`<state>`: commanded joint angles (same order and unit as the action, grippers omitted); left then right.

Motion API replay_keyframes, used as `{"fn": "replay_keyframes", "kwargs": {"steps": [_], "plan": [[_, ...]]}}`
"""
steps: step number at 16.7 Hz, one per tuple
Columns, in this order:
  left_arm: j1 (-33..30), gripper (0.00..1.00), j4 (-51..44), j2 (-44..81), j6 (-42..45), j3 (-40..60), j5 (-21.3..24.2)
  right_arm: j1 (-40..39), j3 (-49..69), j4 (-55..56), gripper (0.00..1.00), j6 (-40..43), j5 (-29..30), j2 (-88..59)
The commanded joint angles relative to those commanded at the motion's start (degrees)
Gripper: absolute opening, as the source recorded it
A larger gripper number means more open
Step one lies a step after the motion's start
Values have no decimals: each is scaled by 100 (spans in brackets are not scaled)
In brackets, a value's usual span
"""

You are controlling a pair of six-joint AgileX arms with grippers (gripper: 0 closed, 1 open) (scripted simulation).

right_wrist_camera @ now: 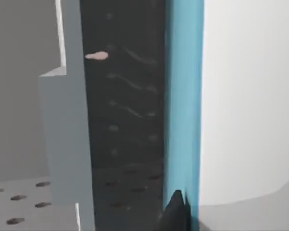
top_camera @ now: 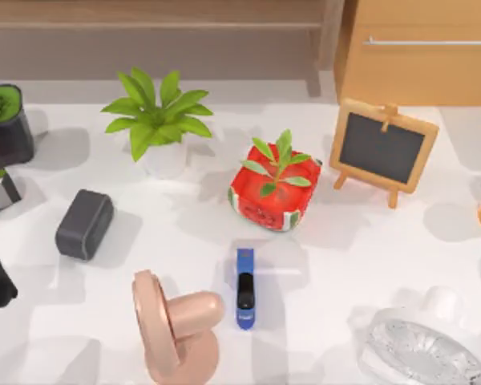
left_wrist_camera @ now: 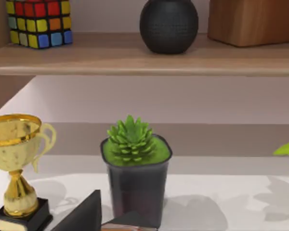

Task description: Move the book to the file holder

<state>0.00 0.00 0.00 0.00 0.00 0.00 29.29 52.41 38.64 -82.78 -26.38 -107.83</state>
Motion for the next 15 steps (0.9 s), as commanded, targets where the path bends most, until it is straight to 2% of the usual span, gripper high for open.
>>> {"fn": "replay_keyframes", "kwargs": {"steps": [9, 15], "plan": [[0, 100, 0, 0, 0, 0, 0, -148, 574, -73, 0, -53, 193, -502], [0, 100, 0, 0, 0, 0, 0, -148, 574, -73, 45, -53, 193, -502]]}}
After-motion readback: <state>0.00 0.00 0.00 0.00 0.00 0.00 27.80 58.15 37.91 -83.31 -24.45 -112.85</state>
